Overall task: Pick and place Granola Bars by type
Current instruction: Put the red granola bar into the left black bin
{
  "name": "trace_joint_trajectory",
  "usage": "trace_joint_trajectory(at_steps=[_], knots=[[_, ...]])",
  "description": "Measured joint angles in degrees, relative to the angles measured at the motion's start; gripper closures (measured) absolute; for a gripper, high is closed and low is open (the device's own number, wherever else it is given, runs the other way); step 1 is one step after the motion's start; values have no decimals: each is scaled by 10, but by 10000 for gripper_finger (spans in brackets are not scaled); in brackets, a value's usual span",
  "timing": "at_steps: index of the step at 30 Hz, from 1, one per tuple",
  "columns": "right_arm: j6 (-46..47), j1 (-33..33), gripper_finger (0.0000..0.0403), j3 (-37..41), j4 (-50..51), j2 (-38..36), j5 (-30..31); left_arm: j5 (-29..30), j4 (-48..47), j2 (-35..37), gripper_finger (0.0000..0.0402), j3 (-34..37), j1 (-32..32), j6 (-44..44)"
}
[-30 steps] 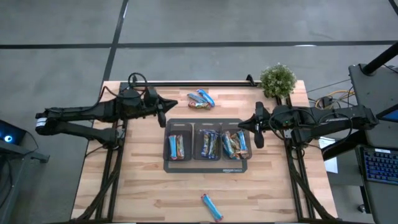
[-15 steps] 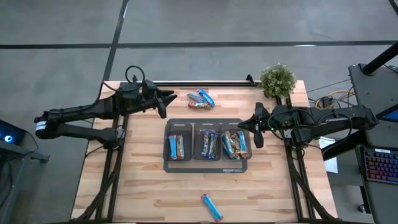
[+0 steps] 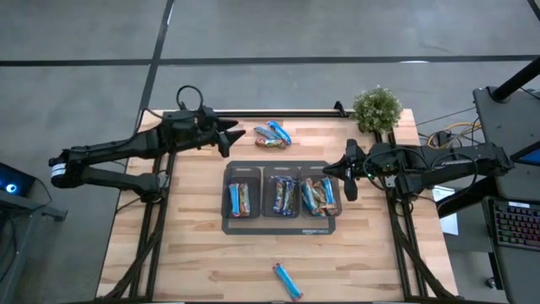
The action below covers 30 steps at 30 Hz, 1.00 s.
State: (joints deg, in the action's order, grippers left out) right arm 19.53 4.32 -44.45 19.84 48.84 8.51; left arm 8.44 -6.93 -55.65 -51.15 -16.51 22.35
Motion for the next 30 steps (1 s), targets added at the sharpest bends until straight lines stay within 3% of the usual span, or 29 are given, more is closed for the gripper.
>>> trace_joint_trajectory(at_steps=[12,23,30], knots=[[15,0,394,0,0,0,0,-76,-176,-121,163,-149,-30,-143],[35,0,394,0,1,0,-16,-136,-388,-289,163,-357,-65,-305],[48,0,394,0,1,0,-32,-140,-475,-386,163,-465,-83,-387]])
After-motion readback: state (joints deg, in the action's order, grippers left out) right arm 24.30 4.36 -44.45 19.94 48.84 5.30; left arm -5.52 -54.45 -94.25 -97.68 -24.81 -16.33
